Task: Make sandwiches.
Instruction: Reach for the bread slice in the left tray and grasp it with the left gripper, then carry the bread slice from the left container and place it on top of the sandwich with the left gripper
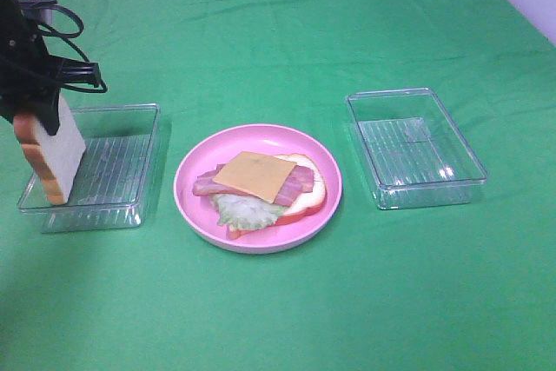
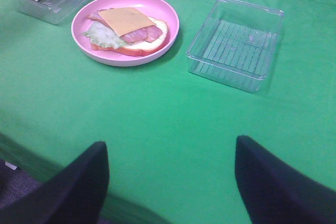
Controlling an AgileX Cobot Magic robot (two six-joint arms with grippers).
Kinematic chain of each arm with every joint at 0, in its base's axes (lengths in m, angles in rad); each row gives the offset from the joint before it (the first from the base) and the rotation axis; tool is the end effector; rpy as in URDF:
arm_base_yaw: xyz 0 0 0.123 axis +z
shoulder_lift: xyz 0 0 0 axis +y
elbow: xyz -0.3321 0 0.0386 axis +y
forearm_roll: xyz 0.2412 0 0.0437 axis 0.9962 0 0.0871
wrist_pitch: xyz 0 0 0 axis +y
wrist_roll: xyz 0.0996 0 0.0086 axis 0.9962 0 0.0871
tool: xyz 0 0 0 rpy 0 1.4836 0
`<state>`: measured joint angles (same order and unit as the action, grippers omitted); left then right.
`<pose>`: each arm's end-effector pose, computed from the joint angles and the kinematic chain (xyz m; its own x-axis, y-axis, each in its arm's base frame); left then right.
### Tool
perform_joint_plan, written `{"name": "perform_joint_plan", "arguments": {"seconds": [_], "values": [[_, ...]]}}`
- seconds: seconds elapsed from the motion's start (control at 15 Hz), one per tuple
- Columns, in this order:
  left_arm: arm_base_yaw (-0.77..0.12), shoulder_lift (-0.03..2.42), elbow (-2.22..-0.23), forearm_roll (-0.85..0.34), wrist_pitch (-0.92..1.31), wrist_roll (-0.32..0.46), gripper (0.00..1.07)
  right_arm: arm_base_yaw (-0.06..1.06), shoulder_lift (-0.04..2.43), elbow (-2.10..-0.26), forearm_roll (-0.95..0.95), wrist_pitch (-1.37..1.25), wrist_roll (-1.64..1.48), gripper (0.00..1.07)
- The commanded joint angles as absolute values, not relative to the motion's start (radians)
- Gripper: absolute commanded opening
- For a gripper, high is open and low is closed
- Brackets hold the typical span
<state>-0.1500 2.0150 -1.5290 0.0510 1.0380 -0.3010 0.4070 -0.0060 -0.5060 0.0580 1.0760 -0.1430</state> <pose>0.4204 -0.0591 0.2333 -0.9820 -0.1260 -0.1409 -0.1281 0.9918 0.0054 -0.0523 -0.0170 0.2700 -0.3677 -0.2838 -0.8856 -0.4825 0.8723 -0.0791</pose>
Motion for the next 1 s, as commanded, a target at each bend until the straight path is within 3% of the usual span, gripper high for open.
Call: {"name": "perform_joint_plan", "arguments": {"seconds": [0.07,0.27,0.4,0.8,1.0], "values": [[-0.150,2.017,-1.523,0.054,1.034,-0.312,0.00,0.408,-0.017,-0.504,0.056,1.063,-0.154,0.66],[-0.152,2.012,-1.523,0.035,1.031,-0.311,0.00,0.408,-0.017,-0.504,0.056,1.063,-0.154,0.66],[-0.152,1.990,-1.541,-0.062,1.028,-0.295,0.00,0.408,-0.017,-0.504,0.056,1.063,-0.154,0.66],[-0.165,1.892,-1.545,-0.594,1.007,0.042,0.00,0.408,-0.017,-0.504,0.055,1.063,-0.154,0.66],[-0.208,1.893,-1.534,-0.676,0.987,0.097,0.00,0.408,-0.017,-0.504,0.055,1.063,-0.154,0.66]]}}
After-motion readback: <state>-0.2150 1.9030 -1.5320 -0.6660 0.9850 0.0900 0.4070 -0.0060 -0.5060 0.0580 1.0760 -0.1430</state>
